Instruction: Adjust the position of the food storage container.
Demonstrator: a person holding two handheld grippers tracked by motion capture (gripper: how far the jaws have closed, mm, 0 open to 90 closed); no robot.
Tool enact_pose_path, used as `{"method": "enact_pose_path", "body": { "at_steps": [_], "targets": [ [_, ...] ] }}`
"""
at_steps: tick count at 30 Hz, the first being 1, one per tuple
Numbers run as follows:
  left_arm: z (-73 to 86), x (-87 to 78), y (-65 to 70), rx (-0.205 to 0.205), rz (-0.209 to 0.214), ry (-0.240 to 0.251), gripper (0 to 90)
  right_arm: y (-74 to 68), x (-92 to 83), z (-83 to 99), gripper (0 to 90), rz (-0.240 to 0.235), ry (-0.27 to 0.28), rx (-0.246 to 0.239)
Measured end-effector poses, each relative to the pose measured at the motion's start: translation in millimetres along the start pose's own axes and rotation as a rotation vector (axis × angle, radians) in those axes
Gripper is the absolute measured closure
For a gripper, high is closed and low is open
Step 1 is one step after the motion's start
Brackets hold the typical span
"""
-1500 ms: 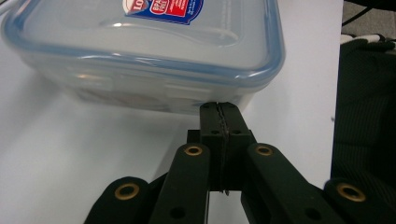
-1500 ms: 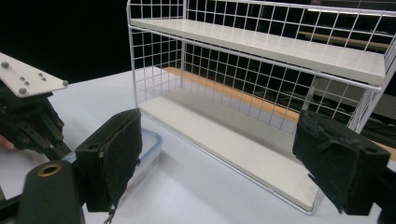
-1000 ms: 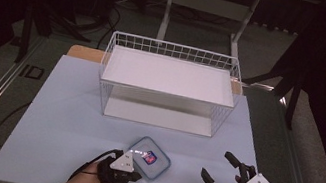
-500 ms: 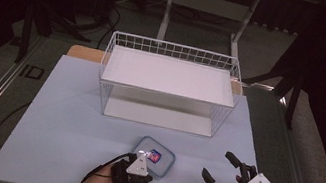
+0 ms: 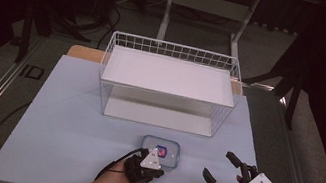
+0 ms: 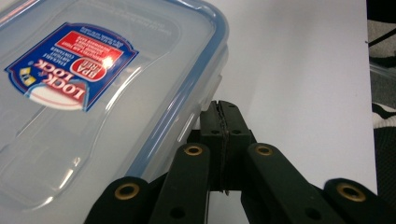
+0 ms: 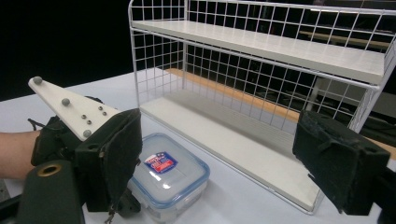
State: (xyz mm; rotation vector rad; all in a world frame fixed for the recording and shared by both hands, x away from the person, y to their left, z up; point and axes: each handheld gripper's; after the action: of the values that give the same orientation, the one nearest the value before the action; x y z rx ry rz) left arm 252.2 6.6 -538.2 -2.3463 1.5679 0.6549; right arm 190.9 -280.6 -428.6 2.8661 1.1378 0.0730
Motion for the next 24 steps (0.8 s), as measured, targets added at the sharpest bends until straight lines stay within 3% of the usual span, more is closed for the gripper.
{"method": "enact_pose_path", "body": {
  "at_steps": [13, 20, 24],
  "targets": [
    [-6.9, 13.6, -7.8, -0.023, 0.001, 0.010, 90.0, -0.1, 2.2, 2.1, 15.8, -0.007, -0.014, 0.001],
    [-9.6, 21.2, -7.8, -0.038, -0.027, 0.026, 90.0, -0.5, 2.1, 2.1, 15.8, -0.009, -0.016, -0.001],
    [-12.3, 19.7, -7.1, -0.049, 0.005, 0.036, 90.0, -1.5, 2.4, 2.6, 15.8, -0.012, -0.016, 0.003]
  ]
}}
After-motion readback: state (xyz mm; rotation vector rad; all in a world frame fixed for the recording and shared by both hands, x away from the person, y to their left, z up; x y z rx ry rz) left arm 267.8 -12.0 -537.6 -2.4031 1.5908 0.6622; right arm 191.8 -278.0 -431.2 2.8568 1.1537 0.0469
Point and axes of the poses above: each handheld gripper's, and its own axes: x roughly forward along the jaws, z roughly out of its underside, y roughly to its right, and after that the axes turned 12 degrees about y, right-handed
